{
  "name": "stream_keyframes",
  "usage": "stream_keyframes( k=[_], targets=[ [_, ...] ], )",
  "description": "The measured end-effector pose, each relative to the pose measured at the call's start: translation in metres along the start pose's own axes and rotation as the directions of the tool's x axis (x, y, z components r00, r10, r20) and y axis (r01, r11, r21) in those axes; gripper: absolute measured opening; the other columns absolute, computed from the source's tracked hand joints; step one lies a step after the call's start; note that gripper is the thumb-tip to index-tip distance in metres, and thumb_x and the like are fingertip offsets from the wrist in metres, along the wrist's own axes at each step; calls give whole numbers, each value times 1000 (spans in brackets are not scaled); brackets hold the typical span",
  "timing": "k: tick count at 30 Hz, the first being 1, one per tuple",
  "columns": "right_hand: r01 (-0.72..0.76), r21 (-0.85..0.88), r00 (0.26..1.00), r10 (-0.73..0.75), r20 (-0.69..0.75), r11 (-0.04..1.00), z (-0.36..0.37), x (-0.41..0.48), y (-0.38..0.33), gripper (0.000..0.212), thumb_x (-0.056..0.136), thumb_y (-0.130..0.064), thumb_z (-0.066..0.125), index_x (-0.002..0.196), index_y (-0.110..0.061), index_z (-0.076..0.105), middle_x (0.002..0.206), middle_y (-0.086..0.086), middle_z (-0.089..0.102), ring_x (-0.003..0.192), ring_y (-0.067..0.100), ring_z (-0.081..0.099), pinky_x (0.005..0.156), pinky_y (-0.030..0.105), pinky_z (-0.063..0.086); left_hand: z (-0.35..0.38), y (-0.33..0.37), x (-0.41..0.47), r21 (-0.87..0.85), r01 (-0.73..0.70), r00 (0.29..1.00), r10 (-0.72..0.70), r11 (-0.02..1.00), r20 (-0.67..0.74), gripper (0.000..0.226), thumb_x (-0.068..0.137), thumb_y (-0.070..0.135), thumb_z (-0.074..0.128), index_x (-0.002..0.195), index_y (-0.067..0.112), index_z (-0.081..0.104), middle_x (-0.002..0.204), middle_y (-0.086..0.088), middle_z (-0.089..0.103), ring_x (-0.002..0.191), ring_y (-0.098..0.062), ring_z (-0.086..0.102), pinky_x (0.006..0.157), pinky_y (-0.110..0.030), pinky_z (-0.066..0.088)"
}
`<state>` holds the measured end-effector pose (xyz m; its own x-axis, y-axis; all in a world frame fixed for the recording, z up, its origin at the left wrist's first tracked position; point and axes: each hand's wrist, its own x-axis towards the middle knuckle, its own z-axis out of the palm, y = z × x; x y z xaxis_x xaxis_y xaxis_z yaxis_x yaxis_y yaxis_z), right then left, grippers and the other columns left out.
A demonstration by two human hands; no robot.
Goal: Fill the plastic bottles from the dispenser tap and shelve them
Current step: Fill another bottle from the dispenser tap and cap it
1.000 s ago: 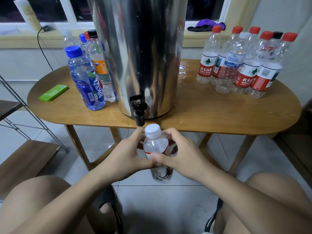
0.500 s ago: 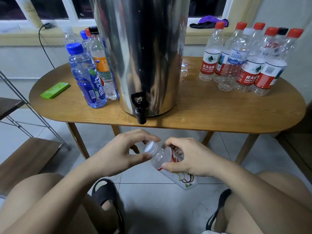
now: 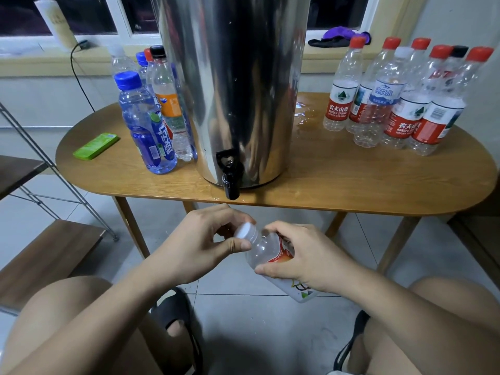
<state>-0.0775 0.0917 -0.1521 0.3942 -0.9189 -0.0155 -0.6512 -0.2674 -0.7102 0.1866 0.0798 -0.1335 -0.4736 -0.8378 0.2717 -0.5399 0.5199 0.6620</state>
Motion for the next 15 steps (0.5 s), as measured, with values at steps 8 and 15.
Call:
stream_keyframes(
  k=[8, 15],
  targets=[
    [16, -69, 990, -26, -139, 997, 16, 1, -10, 66, 67, -75, 88, 117, -43, 58, 104, -24, 64, 96, 0, 63, 76, 22, 54, -1, -9, 5, 148, 101, 993, -91, 984, -74, 55, 91, 85, 57, 89, 33, 71, 77, 14, 68, 73, -10, 63, 60, -24, 42],
    [-28, -64, 993, 20, -116, 998, 12, 7, 0, 64, 67, -73, 90, 114, -44, 58, 103, -23, 65, 94, -2, 63, 76, 23, 54, -12, -7, 5, -2, 31, 995, -31, 1000, 96, 52, 87, 29, 90, 136, 36, 73, 134, 29, 68, 124, -3, 65, 93, -21, 55]
  ],
)
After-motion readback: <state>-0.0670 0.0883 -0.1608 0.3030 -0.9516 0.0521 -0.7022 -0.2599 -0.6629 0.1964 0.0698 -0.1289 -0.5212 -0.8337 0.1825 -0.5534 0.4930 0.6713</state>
